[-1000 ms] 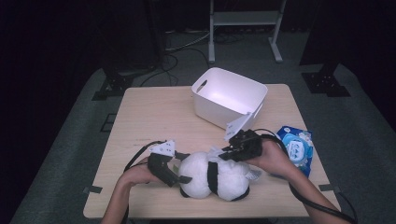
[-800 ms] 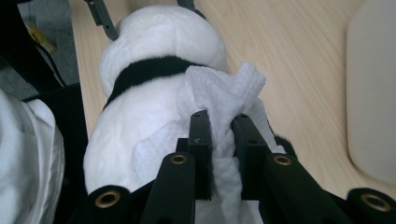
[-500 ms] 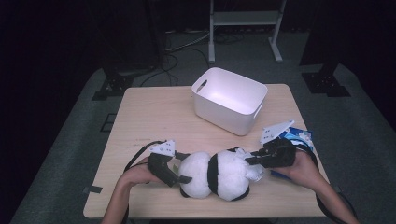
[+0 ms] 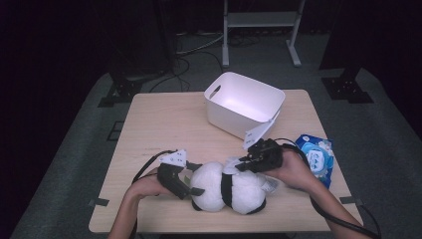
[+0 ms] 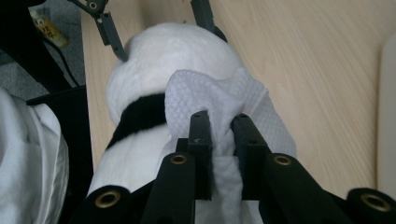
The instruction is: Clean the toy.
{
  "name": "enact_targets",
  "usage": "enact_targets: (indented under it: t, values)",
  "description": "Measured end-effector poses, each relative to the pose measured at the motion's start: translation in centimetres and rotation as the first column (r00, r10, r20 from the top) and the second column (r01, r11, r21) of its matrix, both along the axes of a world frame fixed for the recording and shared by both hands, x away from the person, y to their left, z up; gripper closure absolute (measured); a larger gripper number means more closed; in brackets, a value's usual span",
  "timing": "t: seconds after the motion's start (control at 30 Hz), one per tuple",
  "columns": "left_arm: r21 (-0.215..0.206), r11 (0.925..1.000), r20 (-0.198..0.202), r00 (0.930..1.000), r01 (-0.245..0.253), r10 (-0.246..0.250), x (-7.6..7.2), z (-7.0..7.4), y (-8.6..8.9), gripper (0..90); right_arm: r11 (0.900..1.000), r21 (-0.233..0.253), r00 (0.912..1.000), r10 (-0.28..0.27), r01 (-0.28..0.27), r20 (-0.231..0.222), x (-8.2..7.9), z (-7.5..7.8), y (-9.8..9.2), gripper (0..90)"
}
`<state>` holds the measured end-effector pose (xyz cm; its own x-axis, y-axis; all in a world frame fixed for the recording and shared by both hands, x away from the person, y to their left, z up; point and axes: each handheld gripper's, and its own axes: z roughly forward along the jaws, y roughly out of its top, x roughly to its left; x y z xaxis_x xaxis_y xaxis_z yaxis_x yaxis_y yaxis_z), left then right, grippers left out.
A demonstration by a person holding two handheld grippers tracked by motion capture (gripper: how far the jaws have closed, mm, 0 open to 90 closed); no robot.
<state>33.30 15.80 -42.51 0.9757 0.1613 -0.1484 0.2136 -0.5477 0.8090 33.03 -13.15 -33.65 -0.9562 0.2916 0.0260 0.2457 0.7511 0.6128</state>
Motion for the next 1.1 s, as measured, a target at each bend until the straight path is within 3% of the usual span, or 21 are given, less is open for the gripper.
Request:
enact_targets:
  t: [0.17,0.43,0.57,0.7,1.1]
  values:
    - [0.002,1.0000,0.003,1.0000,0.003,-0.003,0.0,0.0,0.0,10.9,0.997,-0.046,0.9984,0.056,-0.056,-0.011,0.8,-0.6,3.3,78.8]
    - [0.009,0.9999,0.008,0.9999,0.010,-0.010,-0.1,0.1,0.1,10.6,0.992,-0.062,0.9937,0.110,-0.111,-0.021,1.0,-1.2,6.2,78.8]
    - [0.006,0.9999,0.014,0.9998,0.015,-0.015,-0.1,0.3,0.1,10.0,0.991,-0.067,0.9933,0.111,-0.113,-0.034,0.7,-1.0,5.6,78.8]
    - [-0.037,0.9993,0.027,0.9996,0.009,-0.008,-0.2,1.0,0.4,10.0,0.992,-0.047,0.9927,0.112,-0.114,-0.045,0.1,-1.4,4.6,78.7]
    - [-0.036,0.9993,0.006,1.0000,-0.006,0.007,0.0,1.0,0.6,6.9,0.989,-0.015,0.9884,0.145,-0.146,-0.047,-1.9,-1.7,4.2,78.8]
